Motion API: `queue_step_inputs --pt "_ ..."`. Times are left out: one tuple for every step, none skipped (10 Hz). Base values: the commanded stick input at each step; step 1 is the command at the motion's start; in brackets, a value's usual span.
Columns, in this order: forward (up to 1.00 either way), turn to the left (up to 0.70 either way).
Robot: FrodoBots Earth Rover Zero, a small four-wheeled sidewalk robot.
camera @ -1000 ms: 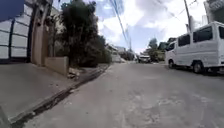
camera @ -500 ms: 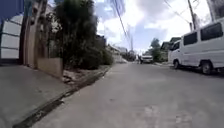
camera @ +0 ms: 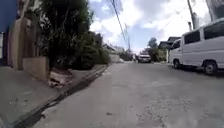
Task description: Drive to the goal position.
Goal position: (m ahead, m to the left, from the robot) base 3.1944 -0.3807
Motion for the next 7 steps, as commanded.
queue_step_inputs --pt "0.85 -0.01" --pt "0.85 0.0" --pt "0.85 0.0" --pt "0.85 0.0" --pt "0.85 0.0" --pt "0.85 0.0" --pt "0.85 0.0"
